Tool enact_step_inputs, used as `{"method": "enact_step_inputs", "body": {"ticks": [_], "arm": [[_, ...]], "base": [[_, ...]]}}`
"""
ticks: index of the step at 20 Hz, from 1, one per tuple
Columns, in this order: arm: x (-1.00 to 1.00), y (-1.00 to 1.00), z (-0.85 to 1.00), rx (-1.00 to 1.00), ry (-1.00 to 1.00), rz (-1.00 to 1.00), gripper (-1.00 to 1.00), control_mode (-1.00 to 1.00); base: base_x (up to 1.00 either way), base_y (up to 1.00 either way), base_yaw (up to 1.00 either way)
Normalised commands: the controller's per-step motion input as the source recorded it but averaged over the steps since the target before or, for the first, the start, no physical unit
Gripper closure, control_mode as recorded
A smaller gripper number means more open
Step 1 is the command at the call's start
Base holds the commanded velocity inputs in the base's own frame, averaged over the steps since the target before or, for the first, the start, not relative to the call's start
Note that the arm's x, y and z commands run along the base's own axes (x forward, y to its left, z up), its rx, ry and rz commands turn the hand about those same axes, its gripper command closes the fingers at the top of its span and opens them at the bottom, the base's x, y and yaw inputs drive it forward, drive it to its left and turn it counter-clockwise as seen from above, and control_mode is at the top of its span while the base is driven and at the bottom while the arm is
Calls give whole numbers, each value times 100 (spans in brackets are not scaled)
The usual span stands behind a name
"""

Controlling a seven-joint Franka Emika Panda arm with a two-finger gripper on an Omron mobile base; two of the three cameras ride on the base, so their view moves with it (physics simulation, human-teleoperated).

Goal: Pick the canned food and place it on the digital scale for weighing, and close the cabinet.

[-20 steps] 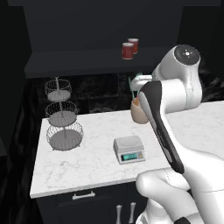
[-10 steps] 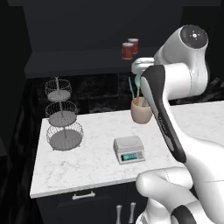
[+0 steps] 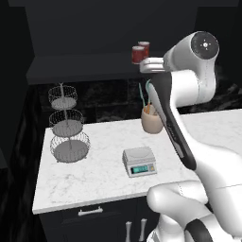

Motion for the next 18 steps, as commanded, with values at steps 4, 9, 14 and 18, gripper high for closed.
{"method": "enact_step_inputs", "body": {"ticks": [4, 9, 14, 18], "arm": [[37, 0, 17, 0, 6, -1, -100, -100], [47, 0, 1, 0, 4, -3, -100, -100], [54, 0, 0, 0, 5, -2, -100, -100], [51, 0, 0, 0, 2, 0, -100, -100]], "base": [[0, 0, 0], [0, 0, 0], [0, 0, 0], [0, 0, 0]]}}
